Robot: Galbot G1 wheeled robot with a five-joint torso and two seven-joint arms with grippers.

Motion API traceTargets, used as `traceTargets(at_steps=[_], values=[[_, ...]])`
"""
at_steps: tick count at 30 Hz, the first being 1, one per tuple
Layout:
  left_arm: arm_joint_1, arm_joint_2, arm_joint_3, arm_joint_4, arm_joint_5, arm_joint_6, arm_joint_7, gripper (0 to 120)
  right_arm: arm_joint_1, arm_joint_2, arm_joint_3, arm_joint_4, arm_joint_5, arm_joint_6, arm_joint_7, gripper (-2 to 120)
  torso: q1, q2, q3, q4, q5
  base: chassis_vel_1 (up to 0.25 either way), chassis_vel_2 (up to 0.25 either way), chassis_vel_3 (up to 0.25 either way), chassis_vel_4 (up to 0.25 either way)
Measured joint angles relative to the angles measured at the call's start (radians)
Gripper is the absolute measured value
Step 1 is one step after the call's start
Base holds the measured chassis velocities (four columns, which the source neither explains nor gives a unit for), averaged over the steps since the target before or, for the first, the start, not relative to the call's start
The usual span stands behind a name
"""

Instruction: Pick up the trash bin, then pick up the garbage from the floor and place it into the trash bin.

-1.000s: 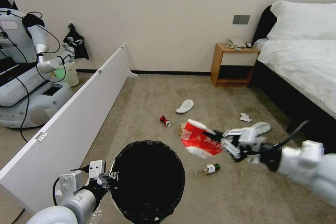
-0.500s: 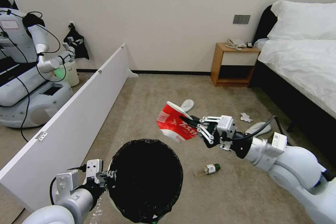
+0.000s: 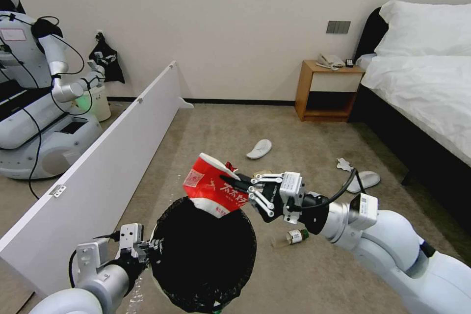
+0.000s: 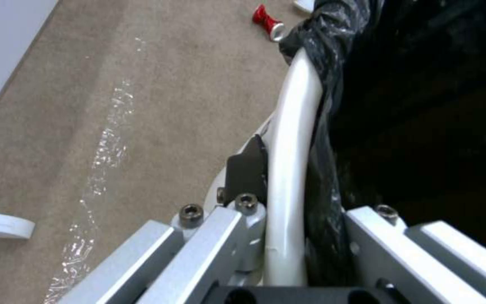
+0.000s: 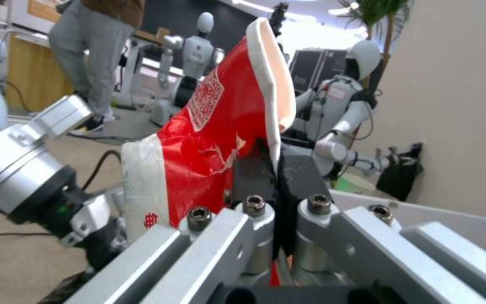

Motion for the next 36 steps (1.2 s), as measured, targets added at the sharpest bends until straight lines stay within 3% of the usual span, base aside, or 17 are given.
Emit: traceTargets(at_steps=[18,28,36], values=[[-0.008,0.001,-0.013,-0.004,-0.026,0.0,0.001,2,-0.113,-0.059,-0.03,-0.039,-0.1,0.004,0.0,0,0.0,0.0,0.0,-0.0002,0.0001,0.0,0.0,0.0,0.0],[0.02,-0.003,-0.007,-0.036,-0.085,0.0,-0.034,2,-0.076,-0.012,-0.178,-0.12,-0.178,0.011,0.02,0,0.0,0.0,0.0,0.0,0.0,0.0,0.0,0.0,0.0],[0.027,0.001,-0.02,-0.061,-0.157,-0.001,-0.075,2,-0.044,0.02,-0.252,-0.153,-0.196,0.007,0.04,25,0.0,0.0,0.0,-0.0002,0.0,0.0,0.0,0.0,0.0]])
